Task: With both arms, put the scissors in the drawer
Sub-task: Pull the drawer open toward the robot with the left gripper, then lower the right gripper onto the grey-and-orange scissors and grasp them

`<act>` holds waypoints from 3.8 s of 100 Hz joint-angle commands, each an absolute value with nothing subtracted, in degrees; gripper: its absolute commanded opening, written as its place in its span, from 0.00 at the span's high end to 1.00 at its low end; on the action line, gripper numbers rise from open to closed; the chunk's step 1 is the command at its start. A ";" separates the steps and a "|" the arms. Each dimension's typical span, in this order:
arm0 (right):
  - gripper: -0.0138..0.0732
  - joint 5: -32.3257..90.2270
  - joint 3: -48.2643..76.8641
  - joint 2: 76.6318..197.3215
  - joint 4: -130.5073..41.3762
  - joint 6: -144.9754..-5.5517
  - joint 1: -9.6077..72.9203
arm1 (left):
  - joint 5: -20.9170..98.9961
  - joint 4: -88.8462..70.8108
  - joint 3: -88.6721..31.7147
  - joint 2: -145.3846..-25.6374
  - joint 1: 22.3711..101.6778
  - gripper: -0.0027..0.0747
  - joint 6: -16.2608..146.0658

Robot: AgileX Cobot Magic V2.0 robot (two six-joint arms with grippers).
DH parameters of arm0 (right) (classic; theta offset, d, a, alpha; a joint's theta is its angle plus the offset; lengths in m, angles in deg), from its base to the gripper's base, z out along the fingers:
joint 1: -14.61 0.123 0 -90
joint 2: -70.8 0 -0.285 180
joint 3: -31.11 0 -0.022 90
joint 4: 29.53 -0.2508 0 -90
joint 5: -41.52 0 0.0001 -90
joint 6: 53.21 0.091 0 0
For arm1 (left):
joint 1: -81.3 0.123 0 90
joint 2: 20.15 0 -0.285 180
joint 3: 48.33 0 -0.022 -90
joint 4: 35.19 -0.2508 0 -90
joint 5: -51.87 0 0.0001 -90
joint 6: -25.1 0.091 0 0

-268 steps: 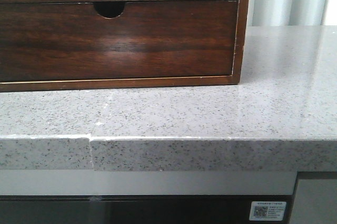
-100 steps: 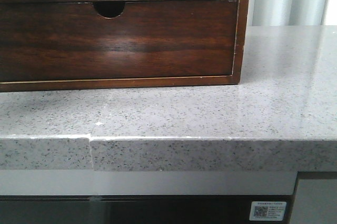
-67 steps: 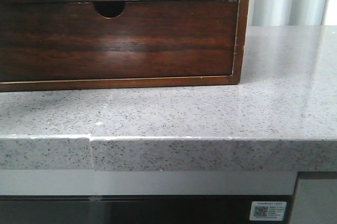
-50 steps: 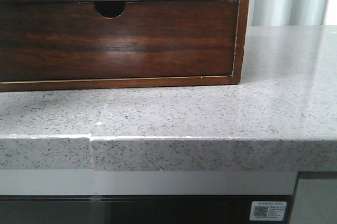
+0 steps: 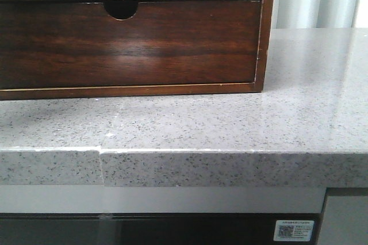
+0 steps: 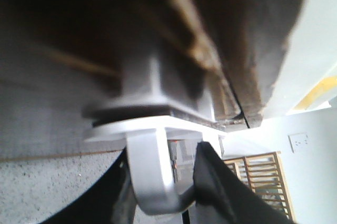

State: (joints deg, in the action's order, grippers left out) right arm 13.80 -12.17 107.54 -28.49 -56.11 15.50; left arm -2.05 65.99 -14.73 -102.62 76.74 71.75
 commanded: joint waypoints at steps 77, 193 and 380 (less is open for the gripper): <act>0.23 18.27 -10.24 108.17 -28.12 -56.37 15.02 | -8.89 62.29 5.76 -68.25 76.46 0.85 75.17; 0.23 3.15 0.83 117.07 -21.96 -50.11 13.60 | -5.02 -5.19 -9.42 -52.93 76.58 0.50 40.25; 0.40 -24.80 34.38 176.78 -33.09 -69.94 -9.14 | 9.57 -20.17 -15.50 -60.13 68.54 0.50 39.10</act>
State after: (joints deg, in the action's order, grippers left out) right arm -24.51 32.63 179.11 -33.09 -68.81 -9.11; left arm 6.01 -20.73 -13.70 -59.48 68.91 39.26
